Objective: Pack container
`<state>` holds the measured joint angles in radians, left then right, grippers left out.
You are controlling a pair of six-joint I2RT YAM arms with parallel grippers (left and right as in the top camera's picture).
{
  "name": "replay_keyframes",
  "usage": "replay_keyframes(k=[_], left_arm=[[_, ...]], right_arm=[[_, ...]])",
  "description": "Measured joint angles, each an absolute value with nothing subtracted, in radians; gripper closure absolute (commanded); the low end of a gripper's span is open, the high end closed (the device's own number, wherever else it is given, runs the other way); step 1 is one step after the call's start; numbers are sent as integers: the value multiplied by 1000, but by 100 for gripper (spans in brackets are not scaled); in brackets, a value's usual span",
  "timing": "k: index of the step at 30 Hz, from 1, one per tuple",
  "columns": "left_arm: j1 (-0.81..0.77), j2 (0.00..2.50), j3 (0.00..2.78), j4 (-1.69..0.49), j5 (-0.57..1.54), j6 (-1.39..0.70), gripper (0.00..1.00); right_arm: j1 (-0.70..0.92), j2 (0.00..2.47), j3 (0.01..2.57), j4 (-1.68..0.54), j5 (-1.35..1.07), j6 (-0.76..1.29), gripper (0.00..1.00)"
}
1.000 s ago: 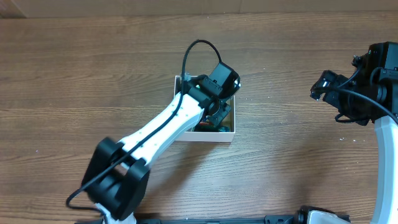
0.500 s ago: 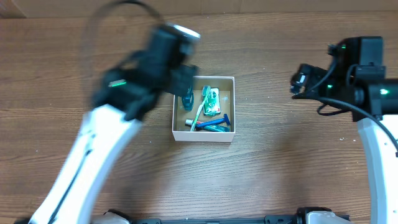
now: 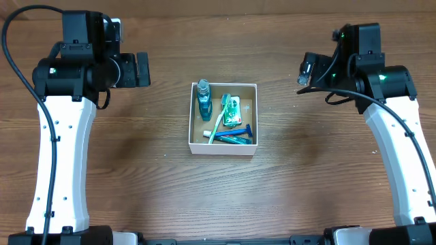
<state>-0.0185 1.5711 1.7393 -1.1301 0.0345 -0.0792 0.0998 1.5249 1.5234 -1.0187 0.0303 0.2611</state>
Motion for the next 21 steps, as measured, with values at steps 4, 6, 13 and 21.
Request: replay_keyframes(k=[4,6,13,21], left_arm=[[-70,1528,1711,-1118,41,-56,0],[-144,1414,1619,-1062,38,-49,0],[-298,800,991,-902,25,-58,0],[-298,554,773,-913,4,-137,0]], right_arm=[[100,1432,1507,-1073,66,282,0],[100,1297,1456,-1056,72,286,0],[101,855,942,-986,83,288,0],[101,812,880,-1004,83,288,0]])
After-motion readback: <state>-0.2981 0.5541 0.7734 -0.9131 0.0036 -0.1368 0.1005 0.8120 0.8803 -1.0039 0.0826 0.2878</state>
